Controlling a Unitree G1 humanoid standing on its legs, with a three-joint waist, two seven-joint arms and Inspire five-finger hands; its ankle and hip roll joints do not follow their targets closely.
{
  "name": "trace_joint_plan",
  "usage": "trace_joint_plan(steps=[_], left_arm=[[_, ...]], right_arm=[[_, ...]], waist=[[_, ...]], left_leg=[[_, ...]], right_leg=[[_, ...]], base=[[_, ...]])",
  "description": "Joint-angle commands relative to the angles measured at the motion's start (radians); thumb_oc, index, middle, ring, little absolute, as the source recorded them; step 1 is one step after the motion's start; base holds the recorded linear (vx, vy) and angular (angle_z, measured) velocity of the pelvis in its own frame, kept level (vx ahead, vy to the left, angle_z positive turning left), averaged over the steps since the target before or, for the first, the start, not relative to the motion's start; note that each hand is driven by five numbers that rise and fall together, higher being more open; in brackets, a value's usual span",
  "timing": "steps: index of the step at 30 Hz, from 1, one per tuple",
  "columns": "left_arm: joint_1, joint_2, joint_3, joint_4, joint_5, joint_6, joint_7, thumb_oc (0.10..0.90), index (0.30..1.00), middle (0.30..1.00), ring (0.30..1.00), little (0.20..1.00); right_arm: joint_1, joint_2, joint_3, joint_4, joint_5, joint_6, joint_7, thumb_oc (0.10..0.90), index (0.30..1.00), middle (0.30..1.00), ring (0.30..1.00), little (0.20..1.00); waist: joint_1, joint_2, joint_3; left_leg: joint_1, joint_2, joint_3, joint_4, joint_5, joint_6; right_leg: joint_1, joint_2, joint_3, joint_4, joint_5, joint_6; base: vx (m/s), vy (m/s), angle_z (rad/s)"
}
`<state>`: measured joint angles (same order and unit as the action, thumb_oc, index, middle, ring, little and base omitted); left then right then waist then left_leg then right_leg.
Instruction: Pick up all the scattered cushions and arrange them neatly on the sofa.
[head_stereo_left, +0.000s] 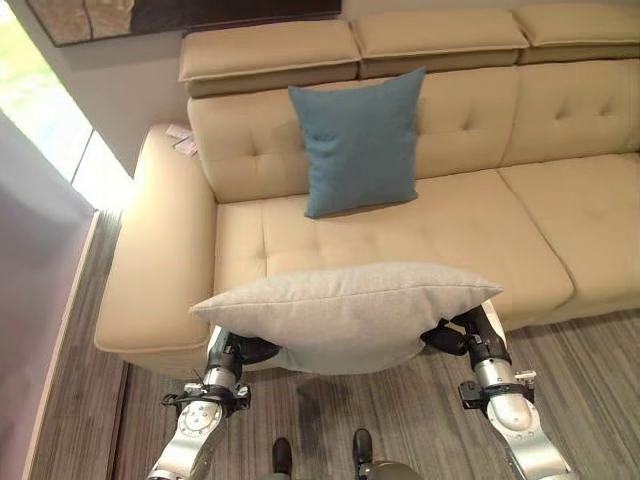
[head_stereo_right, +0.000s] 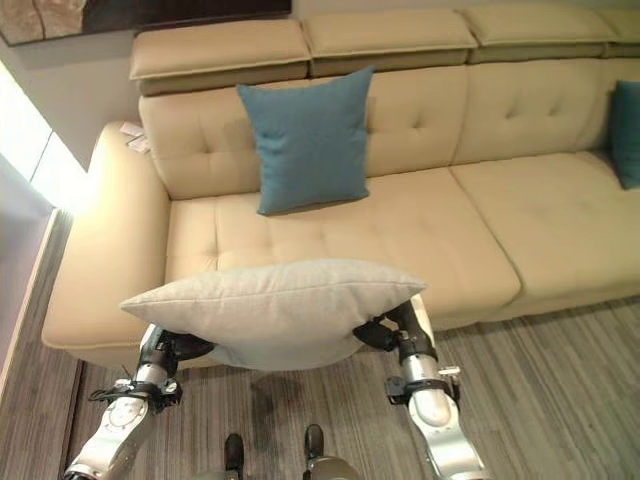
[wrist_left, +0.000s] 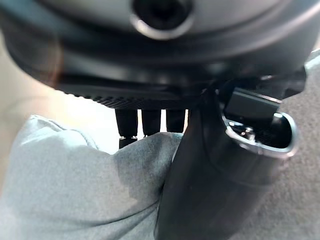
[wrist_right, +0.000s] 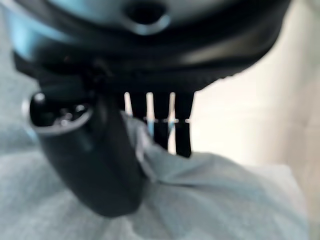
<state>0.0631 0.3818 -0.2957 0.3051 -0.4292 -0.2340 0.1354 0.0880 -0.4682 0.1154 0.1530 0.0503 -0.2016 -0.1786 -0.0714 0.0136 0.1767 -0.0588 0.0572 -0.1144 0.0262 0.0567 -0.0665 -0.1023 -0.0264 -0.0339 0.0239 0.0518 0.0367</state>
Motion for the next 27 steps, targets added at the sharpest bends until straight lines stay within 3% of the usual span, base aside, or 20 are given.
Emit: trace_joint_plan(steps=[1,3,7,10,13,14,17,20,25,27], left_arm=[[-0.072,-0.023,-0.029,-0.139,0.003,-0.113,-0.082,0.4,0.3,0.3,0.3,0.3],[-0.068,-0.021,-0.03,-0.138,0.004,-0.111,-0.087,0.4,0.3,0.3,0.3,0.3],[-0.057,-0.006,-0.039,-0.129,0.002,-0.103,-0.113,0.4,0.3,0.3,0.3,0.3],[-0.055,0.007,-0.036,-0.133,0.009,-0.104,-0.112,0.4,0.3,0.3,0.3,0.3],[-0.054,0.022,-0.03,-0.146,0.018,-0.101,-0.111,0.4,0.3,0.3,0.3,0.3],[-0.053,0.022,-0.03,-0.146,0.018,-0.101,-0.111,0.4,0.3,0.3,0.3,0.3],[-0.039,0.028,-0.008,-0.158,0.023,-0.097,-0.105,0.4,0.3,0.3,0.3,0.3],[-0.035,0.022,-0.006,-0.162,0.028,-0.098,-0.101,0.4,0.3,0.3,0.3,0.3],[-0.05,-0.001,-0.03,-0.16,0.019,-0.085,-0.095,0.4,0.3,0.3,0.3,0.3],[-0.071,-0.011,-0.046,-0.164,0.022,-0.085,-0.09,0.4,0.3,0.3,0.3,0.3]], right_arm=[[-0.054,0.007,0.036,-0.111,0.039,-0.123,0.018,0.4,0.3,0.3,0.3,0.3],[-0.052,0.006,0.034,-0.11,0.038,-0.122,0.019,0.4,0.3,0.3,0.3,0.3],[-0.056,0.028,0.039,-0.109,0.015,-0.115,0.026,0.4,0.3,0.3,0.3,0.3],[-0.074,0.057,0.057,-0.107,0.007,-0.115,0.024,0.4,0.3,0.3,0.3,0.3],[-0.09,0.067,0.074,-0.108,0.004,-0.119,0.022,0.4,0.3,0.3,0.3,0.3],[-0.09,0.068,0.074,-0.108,0.004,-0.119,0.022,0.4,0.3,0.3,0.3,0.3],[-0.1,0.067,0.094,-0.119,-0.008,-0.129,0.018,0.4,0.3,0.3,0.3,0.3],[-0.104,0.067,0.104,-0.129,-0.016,-0.127,0.013,0.4,0.3,0.3,0.3,0.3],[-0.066,0.031,0.088,-0.171,-0.027,-0.117,0.002,0.4,0.3,0.3,0.3,0.3],[-0.046,0.014,0.06,-0.19,-0.029,-0.121,-0.015,0.4,0.3,0.3,0.3,0.3]], waist=[[0.006,-0.042,-0.113],[0.008,-0.042,-0.114],[-0.002,-0.045,-0.101],[0.005,-0.051,-0.091],[0.043,-0.043,-0.075],[0.042,-0.043,-0.074],[0.083,-0.047,-0.077],[0.096,-0.057,-0.089],[0.071,-0.061,-0.095],[0.051,-0.071,-0.08]], left_leg=[[-0.059,-0.089,-0.088,0.085,-0.138,0.008],[-0.058,-0.093,-0.075,0.084,-0.142,0.017],[-0.061,-0.091,0.035,0.043,-0.134,0.042],[-0.061,-0.083,0.11,0.022,-0.129,0.052],[-0.066,-0.066,0.163,0.02,-0.126,0.062],[-0.064,-0.066,0.161,0.02,-0.126,0.062],[-0.053,-0.05,0.232,0.018,-0.122,0.065],[-0.046,-0.044,0.259,0.015,-0.126,0.062],[-0.014,-0.032,0.246,0.063,-0.157,0.048],[-0.053,0.003,0.249,0.19,-0.181,0.031]], right_leg=[[-0.011,-0.021,0.076,0.041,-0.078,0.078],[-0.022,-0.024,0.096,0.042,-0.069,0.086],[-0.091,-0.05,0.153,0.024,-0.004,0.147],[-0.13,-0.061,0.129,0.006,0.039,0.174],[-0.126,-0.078,-0.045,0.054,-0.013,0.139],[-0.126,-0.079,-0.046,0.057,-0.016,0.139],[-0.057,-0.073,-0.218,0.132,-0.101,0.106],[-0.048,-0.071,-0.255,0.109,-0.104,0.094],[0.002,-0.032,-0.205,0.04,-0.108,0.07],[0.023,-0.026,-0.201,0.025,-0.115,0.053]], base=[[-0.03,0.213,-1.04],[-0.04,0.196,-0.92],[-0.11,0.21,-0.6],[-0.11,0.122,-0.86],[-0.09,0.072,-0.92],[-0.06,0.031,-1.09],[-0.1,0.034,-0.79],[0.02,-0.07,-0.64],[0.14,-0.193,-0.21],[0.08,-0.248,0.04]])
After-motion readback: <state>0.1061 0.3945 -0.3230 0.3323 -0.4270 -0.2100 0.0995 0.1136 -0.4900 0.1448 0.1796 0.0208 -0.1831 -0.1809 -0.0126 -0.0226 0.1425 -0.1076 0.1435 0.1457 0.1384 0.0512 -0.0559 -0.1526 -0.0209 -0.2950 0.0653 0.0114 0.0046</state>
